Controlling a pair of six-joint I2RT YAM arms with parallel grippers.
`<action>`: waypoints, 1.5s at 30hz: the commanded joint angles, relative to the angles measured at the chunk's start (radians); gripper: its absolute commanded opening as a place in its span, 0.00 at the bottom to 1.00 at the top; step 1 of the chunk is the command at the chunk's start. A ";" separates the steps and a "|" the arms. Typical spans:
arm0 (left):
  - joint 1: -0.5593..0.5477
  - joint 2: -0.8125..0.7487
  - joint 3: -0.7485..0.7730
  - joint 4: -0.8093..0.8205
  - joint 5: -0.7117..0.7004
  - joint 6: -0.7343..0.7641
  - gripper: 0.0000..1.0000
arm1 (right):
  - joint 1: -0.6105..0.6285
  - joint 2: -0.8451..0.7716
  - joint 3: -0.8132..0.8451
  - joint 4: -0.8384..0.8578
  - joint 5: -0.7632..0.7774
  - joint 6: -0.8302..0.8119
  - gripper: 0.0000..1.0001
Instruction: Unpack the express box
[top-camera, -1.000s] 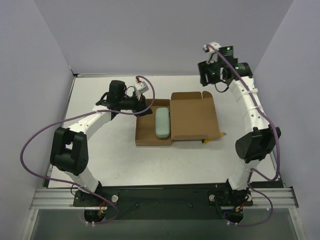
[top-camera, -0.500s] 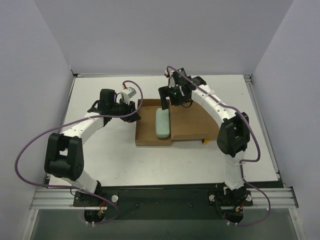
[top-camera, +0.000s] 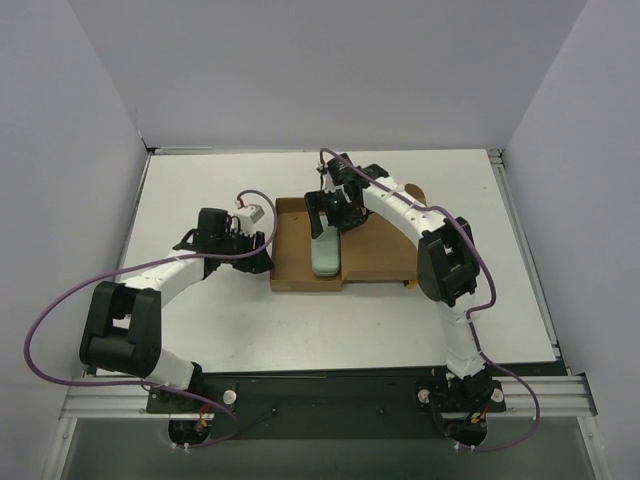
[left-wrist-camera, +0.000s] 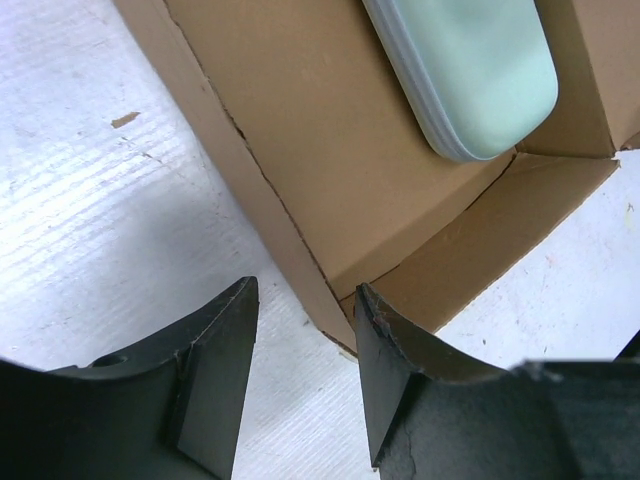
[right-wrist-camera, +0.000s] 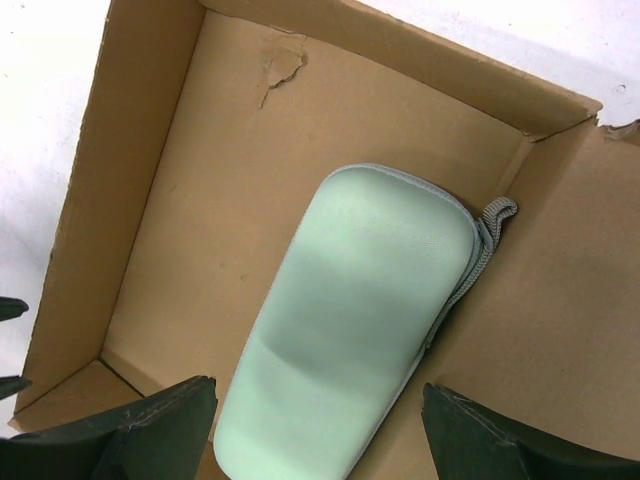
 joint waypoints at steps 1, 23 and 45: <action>-0.016 -0.020 0.004 0.067 0.026 -0.022 0.53 | 0.026 0.058 0.027 -0.040 0.032 0.013 0.86; 0.001 -0.172 -0.025 -0.027 0.023 -0.007 0.50 | 0.152 0.141 0.118 -0.086 0.199 -0.101 0.83; -0.028 0.078 -0.029 0.158 0.137 -0.022 0.00 | 0.148 0.094 0.098 -0.072 0.259 -0.076 0.88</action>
